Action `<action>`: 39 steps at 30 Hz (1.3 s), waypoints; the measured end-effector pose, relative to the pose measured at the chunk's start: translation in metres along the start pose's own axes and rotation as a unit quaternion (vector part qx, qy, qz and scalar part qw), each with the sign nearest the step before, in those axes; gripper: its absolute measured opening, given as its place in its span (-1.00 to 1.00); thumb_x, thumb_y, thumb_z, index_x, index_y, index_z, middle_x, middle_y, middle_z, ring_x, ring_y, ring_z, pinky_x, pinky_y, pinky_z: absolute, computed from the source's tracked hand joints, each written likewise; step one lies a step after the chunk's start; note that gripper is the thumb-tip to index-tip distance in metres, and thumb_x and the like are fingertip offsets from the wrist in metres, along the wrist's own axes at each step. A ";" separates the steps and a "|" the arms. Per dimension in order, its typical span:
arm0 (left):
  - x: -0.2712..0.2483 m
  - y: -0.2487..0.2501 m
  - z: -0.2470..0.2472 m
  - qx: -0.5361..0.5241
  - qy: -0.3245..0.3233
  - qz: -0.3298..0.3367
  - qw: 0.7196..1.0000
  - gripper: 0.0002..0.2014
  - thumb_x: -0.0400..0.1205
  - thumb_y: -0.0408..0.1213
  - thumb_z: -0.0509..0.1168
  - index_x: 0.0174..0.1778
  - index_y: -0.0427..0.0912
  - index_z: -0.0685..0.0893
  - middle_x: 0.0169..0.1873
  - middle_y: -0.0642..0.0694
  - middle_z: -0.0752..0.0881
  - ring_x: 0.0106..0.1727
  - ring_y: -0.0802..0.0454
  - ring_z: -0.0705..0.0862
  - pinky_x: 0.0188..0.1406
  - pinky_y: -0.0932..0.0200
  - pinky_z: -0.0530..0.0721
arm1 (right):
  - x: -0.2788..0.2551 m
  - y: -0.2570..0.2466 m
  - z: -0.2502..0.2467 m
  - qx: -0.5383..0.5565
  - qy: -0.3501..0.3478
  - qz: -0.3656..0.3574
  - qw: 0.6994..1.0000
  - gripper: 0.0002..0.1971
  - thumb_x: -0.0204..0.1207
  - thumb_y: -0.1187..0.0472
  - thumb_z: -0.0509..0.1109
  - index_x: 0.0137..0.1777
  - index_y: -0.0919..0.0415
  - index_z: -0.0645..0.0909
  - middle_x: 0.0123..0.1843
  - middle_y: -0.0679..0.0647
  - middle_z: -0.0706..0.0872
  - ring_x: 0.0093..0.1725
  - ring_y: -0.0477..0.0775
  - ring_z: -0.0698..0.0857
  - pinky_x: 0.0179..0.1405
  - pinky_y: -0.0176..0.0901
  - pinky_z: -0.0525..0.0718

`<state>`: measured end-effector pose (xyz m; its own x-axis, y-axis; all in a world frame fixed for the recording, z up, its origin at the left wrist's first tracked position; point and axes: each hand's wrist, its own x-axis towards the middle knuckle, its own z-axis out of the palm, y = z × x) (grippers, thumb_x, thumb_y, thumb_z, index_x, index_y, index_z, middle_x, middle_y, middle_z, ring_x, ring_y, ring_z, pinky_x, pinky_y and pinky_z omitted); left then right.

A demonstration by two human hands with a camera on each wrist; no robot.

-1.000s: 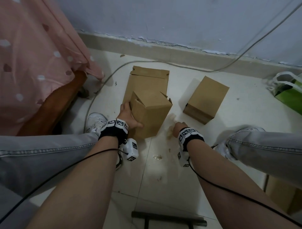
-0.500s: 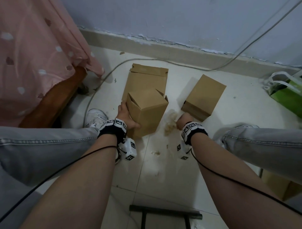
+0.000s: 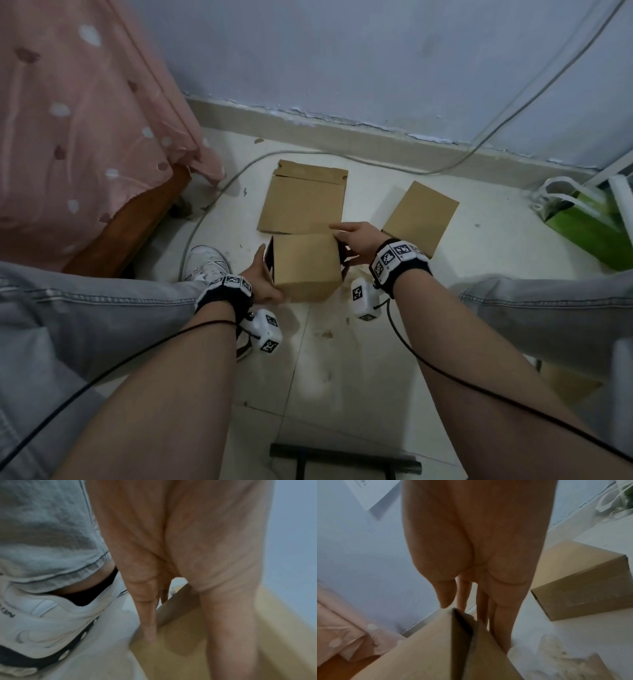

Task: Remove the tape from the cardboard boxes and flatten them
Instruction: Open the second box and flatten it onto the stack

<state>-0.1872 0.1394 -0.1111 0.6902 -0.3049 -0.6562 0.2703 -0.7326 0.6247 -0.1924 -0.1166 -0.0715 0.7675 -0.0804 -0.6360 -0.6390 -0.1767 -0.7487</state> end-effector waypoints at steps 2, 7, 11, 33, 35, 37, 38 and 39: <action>-0.008 0.016 -0.002 -0.125 0.010 0.008 0.992 0.43 0.08 -0.20 0.73 0.70 0.22 -0.13 0.47 -0.02 0.44 0.42 -0.20 0.54 0.25 -0.32 0.67 | -0.003 0.002 -0.002 0.019 -0.023 0.007 1.000 -0.61 0.64 0.10 0.39 0.46 -0.04 0.58 0.24 0.10 0.74 0.15 0.14 0.76 0.22 0.07 0.73; -0.014 0.043 -0.010 -0.323 0.043 -0.044 0.944 -0.26 0.55 0.13 0.44 0.59 0.32 0.22 0.43 -0.12 0.51 0.26 -0.32 0.64 0.09 -0.37 0.74 | -0.007 -0.009 -0.002 -0.101 -0.023 0.002 0.995 -0.34 0.48 -0.06 0.55 0.56 -0.15 0.43 0.47 0.13 0.57 0.32 0.22 0.65 0.27 0.16 0.69; -0.010 0.039 -0.010 -0.341 0.045 -0.057 0.937 -0.50 0.60 0.28 0.28 0.43 0.25 0.42 0.45 -0.19 0.48 0.27 -0.34 0.62 -0.02 -0.21 0.80 | -0.012 -0.023 0.013 -0.447 -0.042 -0.009 0.894 0.23 0.14 -0.39 0.60 0.70 -0.23 -0.09 0.72 0.12 0.10 0.60 0.32 0.34 0.46 0.31 0.47; -0.013 0.032 -0.043 -0.216 -0.047 0.038 0.975 -0.68 0.71 -0.18 0.32 0.29 0.34 0.62 0.23 0.16 0.70 0.28 0.09 0.63 0.44 -0.31 0.39 | -0.024 -0.052 -0.050 -0.313 -0.155 -0.025 0.937 0.09 0.31 0.27 0.66 0.69 -0.28 0.05 0.45 -0.12 0.29 0.49 0.06 0.36 0.55 0.10 0.43; -0.011 0.035 -0.044 -0.222 -0.065 0.033 0.972 -0.61 0.69 -0.32 0.34 0.31 0.28 0.61 0.28 0.08 0.70 0.31 0.01 0.65 0.37 -0.26 0.53 | -0.026 -0.049 -0.053 -0.287 -0.185 -0.018 0.940 0.07 0.35 0.38 0.61 0.67 -0.30 0.08 0.43 -0.11 0.27 0.47 0.06 0.37 0.55 0.08 0.43; -0.011 0.038 -0.043 -0.216 -0.084 0.032 0.972 -0.52 0.64 -0.41 0.39 0.37 0.22 0.57 0.34 0.01 0.66 0.31 -0.02 0.65 0.16 -0.10 0.68 | -0.025 -0.047 -0.055 -0.271 -0.197 -0.016 0.942 0.07 0.35 0.43 0.60 0.66 -0.32 0.10 0.44 -0.10 0.27 0.44 0.06 0.39 0.50 0.05 0.49; -0.012 0.038 -0.043 -0.213 -0.094 0.033 0.972 -0.49 0.63 -0.43 0.39 0.39 0.21 0.55 0.33 0.01 0.65 0.28 0.01 0.66 0.02 0.00 0.71 | -0.024 -0.046 -0.055 -0.268 -0.198 -0.016 0.943 0.07 0.33 0.45 0.60 0.65 -0.34 0.12 0.46 -0.10 0.26 0.44 0.06 0.40 0.47 0.04 0.52; -0.013 0.039 -0.044 -0.211 -0.102 0.031 0.972 -0.47 0.63 -0.46 0.38 0.39 0.21 0.53 0.30 0.02 0.65 0.23 0.05 0.68 -0.09 0.07 0.73 | -0.023 -0.046 -0.055 -0.261 -0.201 -0.017 0.944 0.08 0.32 0.45 0.61 0.64 -0.36 0.14 0.48 -0.09 0.26 0.44 0.08 0.42 0.44 0.03 0.56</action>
<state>-0.1562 0.1418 -0.0599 0.5788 -0.4861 -0.6548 0.5133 -0.4068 0.7557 -0.1780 -0.1610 -0.0122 0.6384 0.2932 -0.7117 -0.4220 -0.6400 -0.6421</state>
